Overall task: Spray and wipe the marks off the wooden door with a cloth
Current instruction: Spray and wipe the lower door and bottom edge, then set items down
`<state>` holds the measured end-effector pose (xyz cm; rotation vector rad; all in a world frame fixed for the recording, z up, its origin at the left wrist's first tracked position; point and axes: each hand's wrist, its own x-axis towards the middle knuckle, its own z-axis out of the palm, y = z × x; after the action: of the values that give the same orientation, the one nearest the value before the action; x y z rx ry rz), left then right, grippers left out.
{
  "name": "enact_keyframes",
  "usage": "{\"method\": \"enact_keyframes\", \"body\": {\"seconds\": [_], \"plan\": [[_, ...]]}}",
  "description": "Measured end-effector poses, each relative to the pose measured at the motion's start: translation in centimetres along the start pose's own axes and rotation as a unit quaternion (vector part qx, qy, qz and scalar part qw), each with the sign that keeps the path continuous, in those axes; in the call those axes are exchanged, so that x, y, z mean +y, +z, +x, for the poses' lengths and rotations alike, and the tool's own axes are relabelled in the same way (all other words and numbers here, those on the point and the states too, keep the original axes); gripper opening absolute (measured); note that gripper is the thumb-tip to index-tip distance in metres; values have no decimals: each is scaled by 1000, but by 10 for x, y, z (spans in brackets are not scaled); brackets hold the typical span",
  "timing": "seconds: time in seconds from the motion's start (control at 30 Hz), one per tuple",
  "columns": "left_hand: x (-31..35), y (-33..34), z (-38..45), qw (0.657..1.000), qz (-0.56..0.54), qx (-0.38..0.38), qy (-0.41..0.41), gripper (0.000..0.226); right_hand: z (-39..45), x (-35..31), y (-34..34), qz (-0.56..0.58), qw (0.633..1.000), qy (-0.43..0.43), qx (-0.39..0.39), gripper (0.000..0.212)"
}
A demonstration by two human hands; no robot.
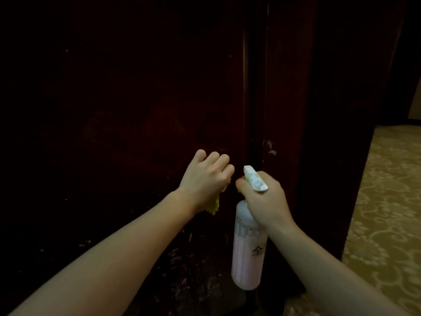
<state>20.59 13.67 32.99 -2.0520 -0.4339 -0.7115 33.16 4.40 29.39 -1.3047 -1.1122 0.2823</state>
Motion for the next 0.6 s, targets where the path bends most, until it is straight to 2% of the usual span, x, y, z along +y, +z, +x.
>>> {"method": "enact_keyframes", "body": {"seconds": [0.13, 0.27, 0.43, 0.6], "plan": [[-4, -3, -1, 1000, -15, 2, -21, 18, -8, 1, 7, 6, 1000, 4, 26, 18], [-5, 0, 2, 999, -23, 9, -23, 19, -8, -5, 4, -5, 996, 1, 85, 19], [-8, 3, 5, 999, -28, 14, -19, 20, -5, -12, -3, -78, 985, -19, 150, 34], [-3, 8, 23, 999, -29, 30, -18, 21, 0, -6, -9, -63, 989, 3, 134, 21]]}}
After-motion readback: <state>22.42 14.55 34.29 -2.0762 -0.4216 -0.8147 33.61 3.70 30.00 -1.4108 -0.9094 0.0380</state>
